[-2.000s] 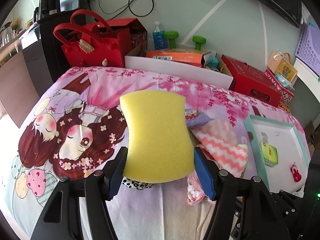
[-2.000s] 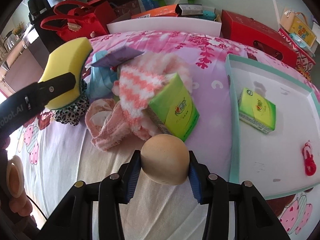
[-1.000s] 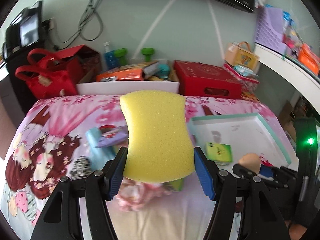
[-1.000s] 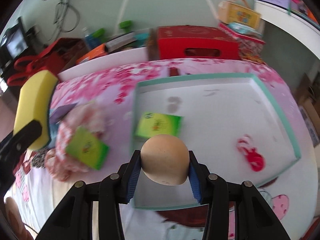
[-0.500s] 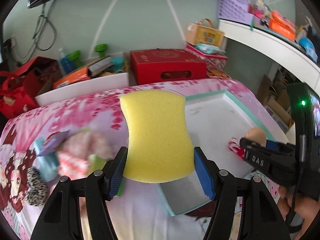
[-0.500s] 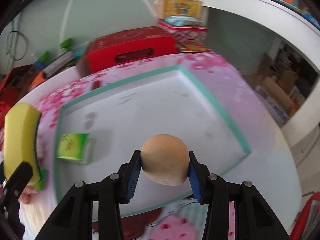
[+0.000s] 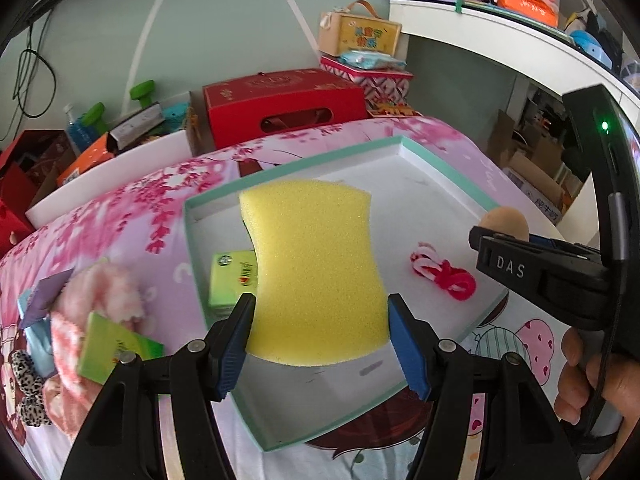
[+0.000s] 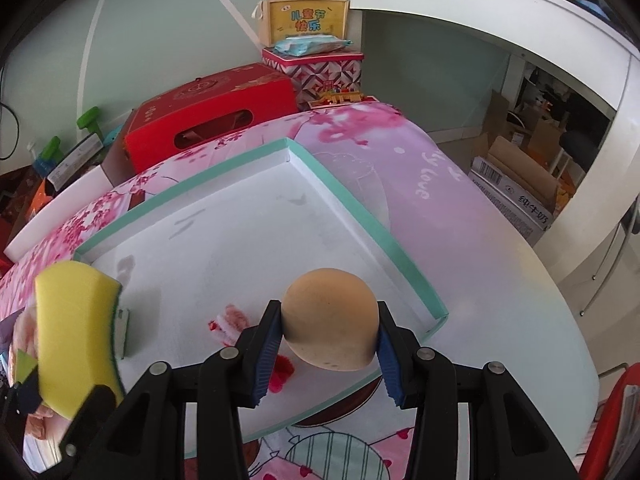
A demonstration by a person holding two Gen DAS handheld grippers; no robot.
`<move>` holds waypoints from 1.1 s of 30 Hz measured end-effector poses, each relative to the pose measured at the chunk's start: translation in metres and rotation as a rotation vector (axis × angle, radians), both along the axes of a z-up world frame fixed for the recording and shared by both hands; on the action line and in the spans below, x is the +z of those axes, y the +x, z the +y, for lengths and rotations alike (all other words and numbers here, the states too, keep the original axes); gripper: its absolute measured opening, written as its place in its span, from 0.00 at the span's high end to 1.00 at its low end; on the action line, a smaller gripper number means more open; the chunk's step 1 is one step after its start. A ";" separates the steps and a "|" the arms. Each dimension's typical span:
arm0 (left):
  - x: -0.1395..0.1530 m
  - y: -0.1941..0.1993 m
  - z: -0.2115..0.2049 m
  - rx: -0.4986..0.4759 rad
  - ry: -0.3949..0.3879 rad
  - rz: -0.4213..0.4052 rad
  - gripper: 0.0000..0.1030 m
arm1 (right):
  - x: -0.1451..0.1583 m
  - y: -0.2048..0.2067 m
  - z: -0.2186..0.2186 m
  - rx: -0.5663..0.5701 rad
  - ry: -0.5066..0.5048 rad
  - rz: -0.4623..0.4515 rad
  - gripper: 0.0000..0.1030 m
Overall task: Organize soft objects
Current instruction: 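Carry the yellow sponge and beige sponge over the tray with both tools, then open both tools to release the sponges into the tray, then withdraw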
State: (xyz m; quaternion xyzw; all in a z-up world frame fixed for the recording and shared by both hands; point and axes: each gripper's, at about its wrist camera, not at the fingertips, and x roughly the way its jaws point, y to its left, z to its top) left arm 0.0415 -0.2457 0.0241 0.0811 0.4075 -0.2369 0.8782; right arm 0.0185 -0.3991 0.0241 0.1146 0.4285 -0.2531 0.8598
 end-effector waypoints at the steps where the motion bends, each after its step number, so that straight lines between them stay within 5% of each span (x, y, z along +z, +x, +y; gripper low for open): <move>1: -0.001 0.001 -0.001 -0.002 -0.005 0.005 0.35 | 0.000 0.001 -0.001 -0.002 0.000 -0.002 0.54; 28: -0.009 0.002 -0.010 -0.028 -0.002 0.016 0.32 | 0.002 0.003 0.002 0.007 0.006 -0.020 0.53; 30: -0.008 0.003 -0.008 -0.024 -0.006 0.018 0.29 | 0.002 0.003 0.002 0.006 0.006 -0.018 0.53; 33: -0.005 0.003 -0.005 -0.009 -0.012 0.015 0.13 | 0.002 0.003 0.002 0.007 0.005 -0.015 0.53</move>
